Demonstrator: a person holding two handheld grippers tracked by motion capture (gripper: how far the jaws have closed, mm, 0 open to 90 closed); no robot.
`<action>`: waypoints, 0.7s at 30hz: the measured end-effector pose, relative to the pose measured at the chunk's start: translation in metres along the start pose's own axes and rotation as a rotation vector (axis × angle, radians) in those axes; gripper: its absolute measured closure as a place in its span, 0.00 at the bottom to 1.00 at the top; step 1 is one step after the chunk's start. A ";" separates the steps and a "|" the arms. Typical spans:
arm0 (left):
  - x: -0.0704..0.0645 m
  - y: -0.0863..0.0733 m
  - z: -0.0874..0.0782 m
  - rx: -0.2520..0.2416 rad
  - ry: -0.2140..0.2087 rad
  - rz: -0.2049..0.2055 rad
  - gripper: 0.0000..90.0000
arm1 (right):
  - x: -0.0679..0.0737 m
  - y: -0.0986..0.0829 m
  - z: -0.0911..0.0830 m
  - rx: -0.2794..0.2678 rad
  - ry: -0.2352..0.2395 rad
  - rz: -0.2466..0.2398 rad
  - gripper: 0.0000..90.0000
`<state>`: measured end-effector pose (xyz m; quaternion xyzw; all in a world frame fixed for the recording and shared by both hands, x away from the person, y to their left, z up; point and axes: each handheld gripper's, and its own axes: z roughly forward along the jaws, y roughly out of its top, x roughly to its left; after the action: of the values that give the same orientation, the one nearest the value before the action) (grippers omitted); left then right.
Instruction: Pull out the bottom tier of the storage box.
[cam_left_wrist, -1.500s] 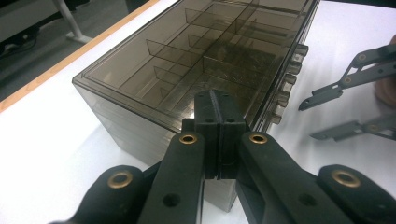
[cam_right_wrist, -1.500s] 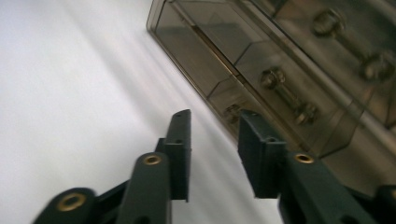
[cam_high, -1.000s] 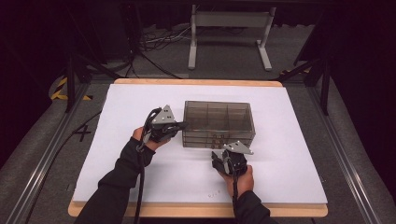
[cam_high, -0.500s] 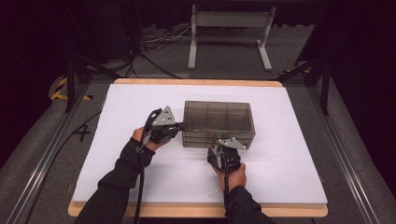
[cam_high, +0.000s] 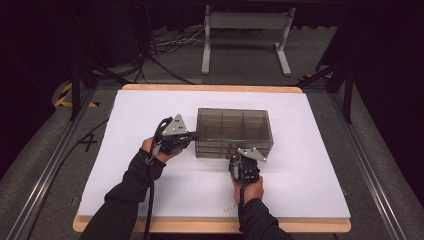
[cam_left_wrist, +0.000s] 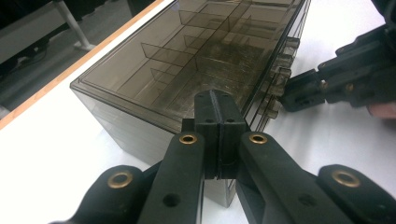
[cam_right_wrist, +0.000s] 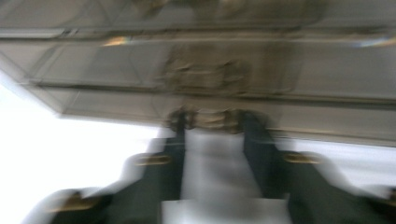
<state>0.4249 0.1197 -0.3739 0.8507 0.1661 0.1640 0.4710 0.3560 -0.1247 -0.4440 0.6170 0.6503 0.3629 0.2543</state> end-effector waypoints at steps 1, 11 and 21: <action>0.000 0.000 0.000 0.000 -0.001 0.000 1.00 | 0.000 0.000 0.000 0.000 0.000 0.000 0.87; -0.001 0.000 0.000 -0.003 0.006 0.001 1.00 | 0.009 -0.001 0.007 0.074 0.035 -0.046 0.47; -0.003 -0.001 0.001 -0.015 -0.006 -0.002 0.98 | 0.012 0.000 0.009 0.072 -0.017 -0.020 0.49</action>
<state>0.4220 0.1181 -0.3752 0.8475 0.1645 0.1623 0.4778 0.3619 -0.1111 -0.4478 0.6224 0.6669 0.3314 0.2410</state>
